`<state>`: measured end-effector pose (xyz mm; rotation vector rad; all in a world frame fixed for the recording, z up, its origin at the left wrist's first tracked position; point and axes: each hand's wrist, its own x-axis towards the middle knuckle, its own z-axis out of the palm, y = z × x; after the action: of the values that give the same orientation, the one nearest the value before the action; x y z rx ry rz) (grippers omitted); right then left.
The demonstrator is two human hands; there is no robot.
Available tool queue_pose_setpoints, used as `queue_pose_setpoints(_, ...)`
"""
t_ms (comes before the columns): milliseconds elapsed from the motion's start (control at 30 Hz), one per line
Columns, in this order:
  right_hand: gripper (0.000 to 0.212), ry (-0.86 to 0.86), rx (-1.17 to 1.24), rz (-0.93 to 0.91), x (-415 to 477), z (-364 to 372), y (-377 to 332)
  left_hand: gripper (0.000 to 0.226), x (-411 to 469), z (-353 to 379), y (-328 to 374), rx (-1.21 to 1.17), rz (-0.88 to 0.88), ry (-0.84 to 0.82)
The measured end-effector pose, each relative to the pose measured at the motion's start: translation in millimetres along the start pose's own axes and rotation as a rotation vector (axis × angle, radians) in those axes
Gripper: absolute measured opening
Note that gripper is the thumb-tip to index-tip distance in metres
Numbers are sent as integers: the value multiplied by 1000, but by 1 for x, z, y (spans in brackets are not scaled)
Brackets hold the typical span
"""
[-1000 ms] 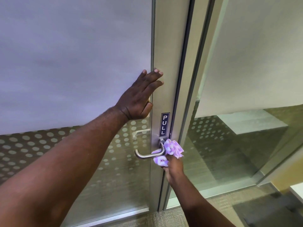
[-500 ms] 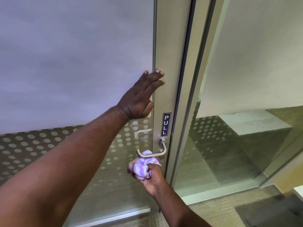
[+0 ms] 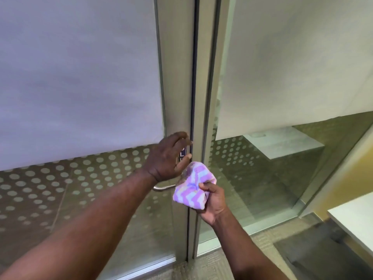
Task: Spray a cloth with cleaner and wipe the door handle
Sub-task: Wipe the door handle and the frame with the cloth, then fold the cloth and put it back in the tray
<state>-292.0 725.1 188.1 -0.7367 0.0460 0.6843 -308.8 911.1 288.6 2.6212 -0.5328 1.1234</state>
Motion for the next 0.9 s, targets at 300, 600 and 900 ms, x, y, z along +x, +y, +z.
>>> queue_pose_setpoints(300, 61, -18, 108, -276, -43, -32, -95, 42, 23, 57, 82, -300, -352, -237)
queue_pose_setpoints(600, 46, 181, 215, -503, -74, -92, -179, 77, 93, 146, 178, -810, -606, -429)
queue_pose_setpoints(900, 42, 208, -5, -598, -104, -183, -274, 54, 173, 230, 257, -802, -558, -471)
